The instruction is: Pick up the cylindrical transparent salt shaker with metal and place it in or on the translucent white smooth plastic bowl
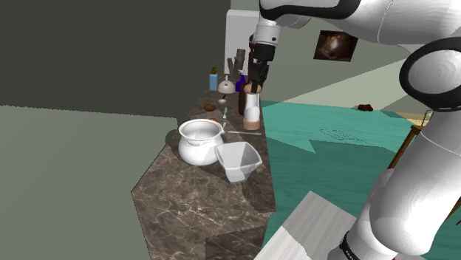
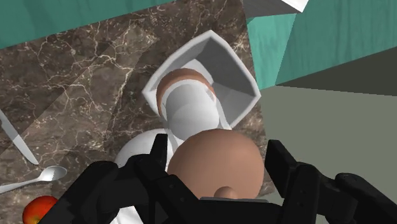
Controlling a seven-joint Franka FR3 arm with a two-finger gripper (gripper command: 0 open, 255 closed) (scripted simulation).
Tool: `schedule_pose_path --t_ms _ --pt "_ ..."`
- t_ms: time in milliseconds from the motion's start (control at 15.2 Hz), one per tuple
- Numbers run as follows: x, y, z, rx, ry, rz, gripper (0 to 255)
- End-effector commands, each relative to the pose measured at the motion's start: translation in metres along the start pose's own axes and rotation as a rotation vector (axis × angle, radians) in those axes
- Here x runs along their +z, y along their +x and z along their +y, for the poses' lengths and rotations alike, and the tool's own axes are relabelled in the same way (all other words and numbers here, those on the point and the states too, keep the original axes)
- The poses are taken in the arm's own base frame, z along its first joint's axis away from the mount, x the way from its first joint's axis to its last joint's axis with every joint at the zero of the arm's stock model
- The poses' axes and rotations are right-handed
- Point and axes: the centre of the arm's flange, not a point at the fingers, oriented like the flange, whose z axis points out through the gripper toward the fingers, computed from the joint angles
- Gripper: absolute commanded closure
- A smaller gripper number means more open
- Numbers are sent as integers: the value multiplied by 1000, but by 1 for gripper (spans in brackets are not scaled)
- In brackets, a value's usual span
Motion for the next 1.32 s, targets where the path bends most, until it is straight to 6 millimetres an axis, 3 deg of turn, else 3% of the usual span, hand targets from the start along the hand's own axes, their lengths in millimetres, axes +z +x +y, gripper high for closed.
schedule_pose_path --t_ms 0,198,1254 --pt "-5 8 -24 2 0 0 255" --pt "-13 19 -58 2 0 0 255" --pt "71 17 -45 2 0 0 255"
